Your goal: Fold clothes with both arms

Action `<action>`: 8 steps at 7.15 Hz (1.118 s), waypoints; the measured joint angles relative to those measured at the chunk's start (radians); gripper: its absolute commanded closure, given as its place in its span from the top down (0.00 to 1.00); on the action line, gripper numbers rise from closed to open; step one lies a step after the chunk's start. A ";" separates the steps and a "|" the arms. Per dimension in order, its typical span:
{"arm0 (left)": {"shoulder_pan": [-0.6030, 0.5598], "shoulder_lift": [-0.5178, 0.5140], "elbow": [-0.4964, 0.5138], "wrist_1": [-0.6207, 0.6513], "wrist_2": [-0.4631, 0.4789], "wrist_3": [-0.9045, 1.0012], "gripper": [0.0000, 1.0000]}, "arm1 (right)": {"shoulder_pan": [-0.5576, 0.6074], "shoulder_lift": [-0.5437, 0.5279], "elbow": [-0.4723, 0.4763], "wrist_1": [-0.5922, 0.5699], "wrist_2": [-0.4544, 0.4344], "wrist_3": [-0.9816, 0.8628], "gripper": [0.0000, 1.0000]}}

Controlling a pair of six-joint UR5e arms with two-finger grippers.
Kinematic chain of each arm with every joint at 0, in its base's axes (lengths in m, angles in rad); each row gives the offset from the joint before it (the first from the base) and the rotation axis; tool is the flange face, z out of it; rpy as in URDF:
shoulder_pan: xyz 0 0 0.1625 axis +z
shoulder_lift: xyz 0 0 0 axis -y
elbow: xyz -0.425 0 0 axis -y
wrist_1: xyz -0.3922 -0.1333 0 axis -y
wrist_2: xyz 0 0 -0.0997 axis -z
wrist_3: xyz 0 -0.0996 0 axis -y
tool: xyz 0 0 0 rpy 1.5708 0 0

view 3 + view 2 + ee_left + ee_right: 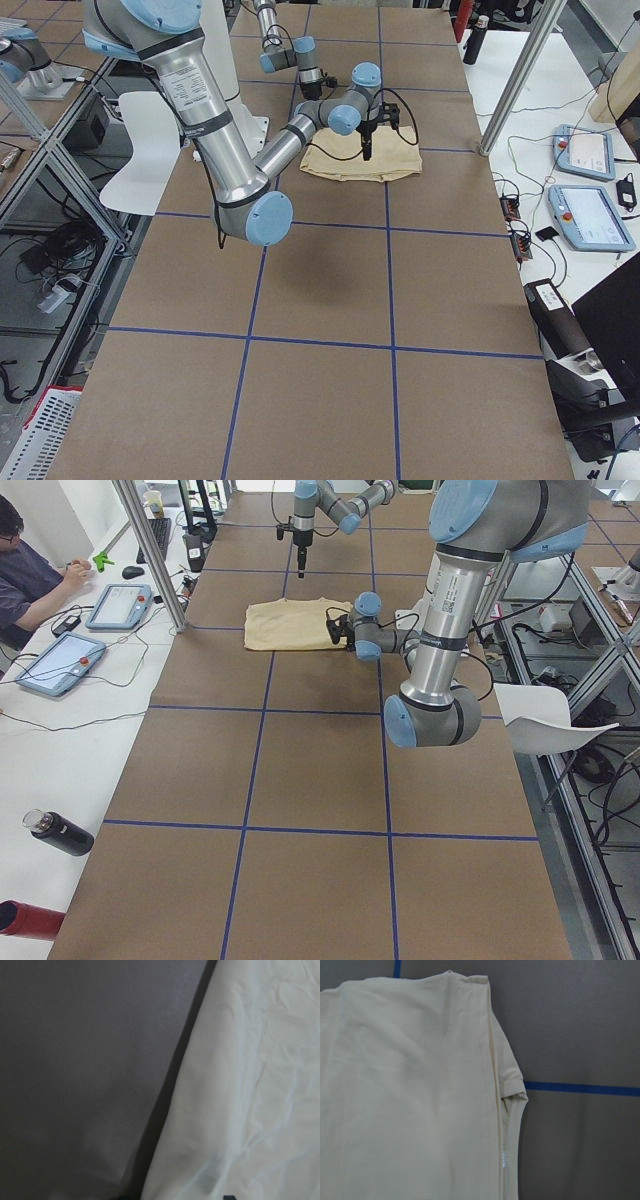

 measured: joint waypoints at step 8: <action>-0.038 -0.013 0.003 0.012 -0.006 0.047 0.55 | 0.003 -0.002 -0.002 -0.001 0.000 -0.002 1.00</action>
